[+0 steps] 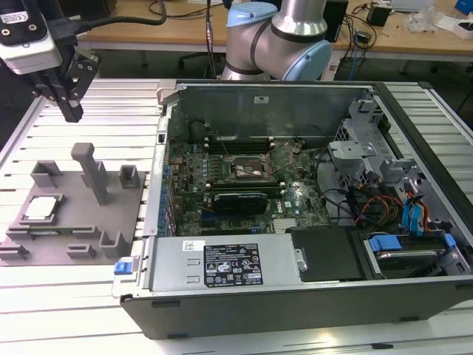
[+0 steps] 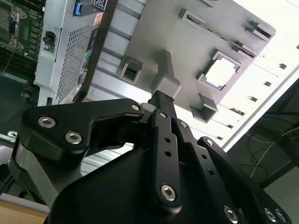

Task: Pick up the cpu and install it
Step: 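Reach for the cpu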

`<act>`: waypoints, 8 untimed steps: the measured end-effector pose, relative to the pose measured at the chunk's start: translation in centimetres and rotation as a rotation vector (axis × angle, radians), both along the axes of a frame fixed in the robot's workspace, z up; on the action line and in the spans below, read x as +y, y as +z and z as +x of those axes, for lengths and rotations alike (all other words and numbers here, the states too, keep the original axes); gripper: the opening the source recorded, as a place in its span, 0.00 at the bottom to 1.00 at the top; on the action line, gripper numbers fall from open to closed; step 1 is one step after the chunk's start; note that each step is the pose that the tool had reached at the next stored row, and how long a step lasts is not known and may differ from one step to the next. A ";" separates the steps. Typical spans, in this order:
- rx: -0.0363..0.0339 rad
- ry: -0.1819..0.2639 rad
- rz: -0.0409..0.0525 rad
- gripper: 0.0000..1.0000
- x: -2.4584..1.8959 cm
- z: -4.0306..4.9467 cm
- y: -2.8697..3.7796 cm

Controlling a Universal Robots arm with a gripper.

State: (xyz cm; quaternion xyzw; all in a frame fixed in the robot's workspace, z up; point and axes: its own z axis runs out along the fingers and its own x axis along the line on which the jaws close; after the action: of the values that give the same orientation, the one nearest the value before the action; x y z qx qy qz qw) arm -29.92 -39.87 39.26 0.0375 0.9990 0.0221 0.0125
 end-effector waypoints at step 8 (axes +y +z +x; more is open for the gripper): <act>-0.0001 0.000 0.0000 0.11 0.00 -0.97 0.00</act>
State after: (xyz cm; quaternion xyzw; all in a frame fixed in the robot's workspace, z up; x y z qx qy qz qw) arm -30.88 -39.88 39.25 0.0374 0.9990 0.0221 0.0125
